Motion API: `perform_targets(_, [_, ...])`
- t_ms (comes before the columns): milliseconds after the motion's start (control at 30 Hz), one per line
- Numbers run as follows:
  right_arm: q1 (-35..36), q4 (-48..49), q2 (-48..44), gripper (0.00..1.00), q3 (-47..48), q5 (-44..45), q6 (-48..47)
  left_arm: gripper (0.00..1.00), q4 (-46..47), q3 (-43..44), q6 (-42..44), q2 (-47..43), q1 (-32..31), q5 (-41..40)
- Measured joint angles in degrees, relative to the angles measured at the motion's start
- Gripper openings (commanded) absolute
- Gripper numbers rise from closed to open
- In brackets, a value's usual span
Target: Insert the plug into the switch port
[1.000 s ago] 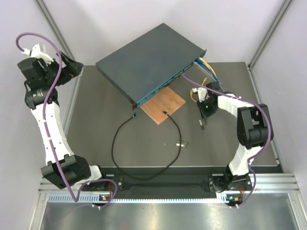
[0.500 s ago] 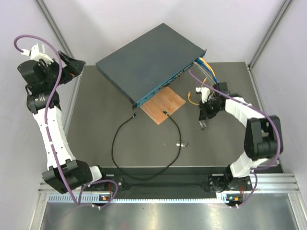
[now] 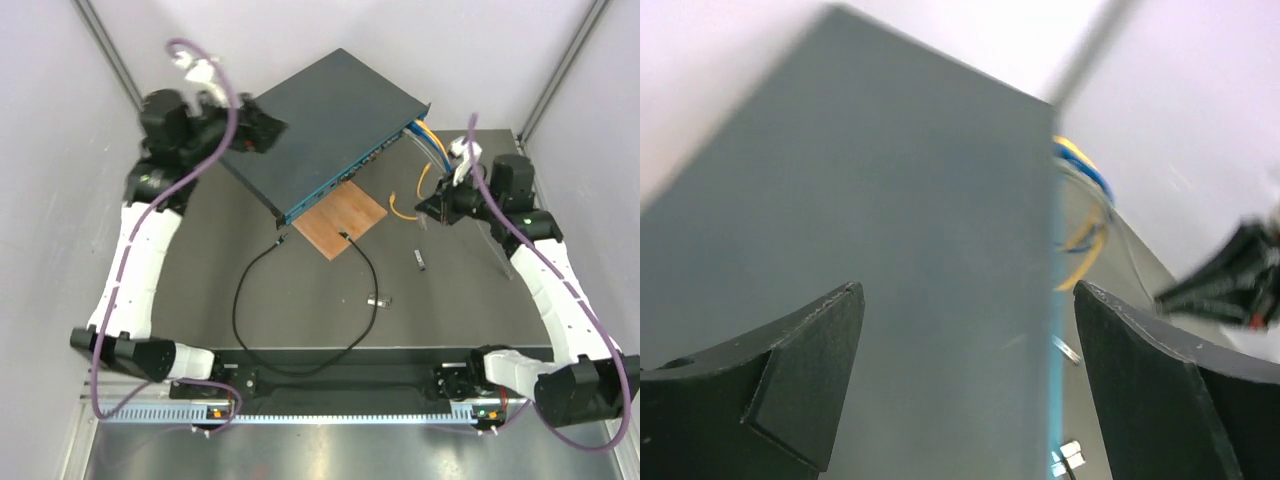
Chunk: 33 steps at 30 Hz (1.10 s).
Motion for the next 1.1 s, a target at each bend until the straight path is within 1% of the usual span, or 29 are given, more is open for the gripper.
perform_targets(100, [-1.70,3.34,-0.76,0.00,2.73,-0.15,7.76,0.89,-1.31,5.33,4.79,5.01,-11.63,-4.22])
perform_targets(200, [-5.20,9.11,-1.38,0.00,3.85,0.09,17.73,0.89,-2.23,7.43,8.00,9.35,-22.58,-8.00])
perform_targets(367, [-7.48,18.03,-6.45,0.00,1.18,3.06,33.66,0.88,-2.45,8.26,9.49,15.85,-35.85,-14.93])
perform_targets(467, [-7.50,21.38,-11.23,0.00,-0.63,4.96,40.24,0.88,-3.10,10.71,9.92,19.85,-41.18,-19.17])
perform_targets(600, [-7.50,24.17,-15.23,0.00,-0.81,7.41,44.85,0.88,-3.17,14.38,8.98,23.96,-45.44,-20.50])
perform_targets(867, [-7.50,26.45,-17.31,0.00,-4.92,9.09,47.43,0.86,-2.80,14.58,6.84,24.55,-48.61,-20.37])
perform_targets(967, [-7.50,26.80,-17.35,0.00,-6.43,9.38,48.33,0.81,-2.36,14.58,6.88,24.57,-50.31,-20.81])
perform_targets(1100, [-7.50,27.06,-17.46,0.00,-6.84,9.38,49.35,0.69,-0.94,15.08,7.13,25.27,-52.19,-23.28])
